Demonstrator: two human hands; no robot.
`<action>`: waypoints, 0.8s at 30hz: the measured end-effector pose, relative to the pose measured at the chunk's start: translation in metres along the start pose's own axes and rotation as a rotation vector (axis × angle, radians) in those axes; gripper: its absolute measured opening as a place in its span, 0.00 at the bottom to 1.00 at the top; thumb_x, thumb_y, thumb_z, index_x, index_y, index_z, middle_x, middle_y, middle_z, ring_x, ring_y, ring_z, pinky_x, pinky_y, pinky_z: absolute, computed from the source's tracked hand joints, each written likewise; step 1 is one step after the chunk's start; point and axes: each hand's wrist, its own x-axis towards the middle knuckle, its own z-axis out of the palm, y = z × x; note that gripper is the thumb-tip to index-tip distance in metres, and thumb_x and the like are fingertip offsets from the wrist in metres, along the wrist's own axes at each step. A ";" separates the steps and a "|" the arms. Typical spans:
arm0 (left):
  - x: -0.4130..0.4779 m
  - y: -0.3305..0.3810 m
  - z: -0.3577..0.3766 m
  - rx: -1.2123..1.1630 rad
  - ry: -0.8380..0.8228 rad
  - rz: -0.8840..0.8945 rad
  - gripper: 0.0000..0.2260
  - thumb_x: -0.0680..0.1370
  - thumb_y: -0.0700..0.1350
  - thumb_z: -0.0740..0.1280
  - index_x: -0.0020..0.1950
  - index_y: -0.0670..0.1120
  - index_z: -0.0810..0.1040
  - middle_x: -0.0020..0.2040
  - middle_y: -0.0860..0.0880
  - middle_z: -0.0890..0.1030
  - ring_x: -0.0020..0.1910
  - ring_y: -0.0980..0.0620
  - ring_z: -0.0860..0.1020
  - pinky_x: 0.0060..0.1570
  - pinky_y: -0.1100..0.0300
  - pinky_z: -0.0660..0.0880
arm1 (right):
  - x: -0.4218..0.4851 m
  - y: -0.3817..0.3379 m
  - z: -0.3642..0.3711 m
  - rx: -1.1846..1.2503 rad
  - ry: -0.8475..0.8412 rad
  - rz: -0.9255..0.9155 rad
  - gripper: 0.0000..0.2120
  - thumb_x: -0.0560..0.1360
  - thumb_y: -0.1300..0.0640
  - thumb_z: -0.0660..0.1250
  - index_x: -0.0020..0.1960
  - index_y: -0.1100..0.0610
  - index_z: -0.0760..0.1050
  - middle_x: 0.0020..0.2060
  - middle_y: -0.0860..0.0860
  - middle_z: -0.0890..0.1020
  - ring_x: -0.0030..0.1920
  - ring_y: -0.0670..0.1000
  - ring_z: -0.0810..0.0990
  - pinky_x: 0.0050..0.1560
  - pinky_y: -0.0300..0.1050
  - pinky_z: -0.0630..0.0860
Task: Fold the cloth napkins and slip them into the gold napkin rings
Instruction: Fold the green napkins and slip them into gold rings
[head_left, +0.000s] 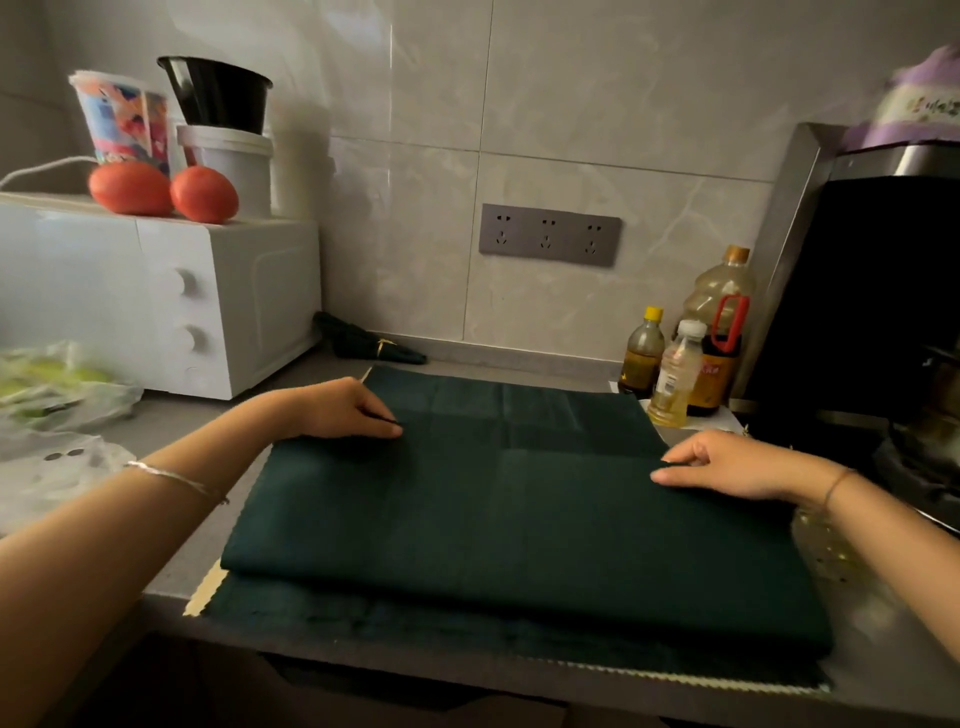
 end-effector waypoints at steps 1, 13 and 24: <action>0.013 -0.005 0.002 0.041 0.095 0.023 0.10 0.76 0.50 0.69 0.52 0.47 0.84 0.46 0.52 0.84 0.43 0.58 0.79 0.52 0.64 0.75 | 0.015 0.004 0.001 -0.049 0.063 -0.021 0.10 0.78 0.49 0.62 0.50 0.49 0.81 0.45 0.45 0.84 0.46 0.43 0.82 0.52 0.39 0.78; 0.122 -0.029 0.046 0.329 0.428 -0.143 0.08 0.79 0.50 0.65 0.53 0.48 0.78 0.53 0.48 0.80 0.54 0.48 0.78 0.47 0.56 0.71 | 0.142 0.043 0.025 -0.149 0.486 0.058 0.04 0.75 0.51 0.68 0.45 0.51 0.77 0.46 0.49 0.80 0.47 0.49 0.78 0.49 0.47 0.77; 0.171 -0.043 0.058 0.407 0.409 -0.162 0.08 0.81 0.50 0.60 0.56 0.49 0.74 0.53 0.48 0.79 0.55 0.48 0.76 0.60 0.55 0.68 | 0.186 0.059 0.034 -0.200 0.526 0.110 0.04 0.76 0.51 0.66 0.46 0.50 0.74 0.44 0.48 0.80 0.45 0.49 0.78 0.44 0.43 0.76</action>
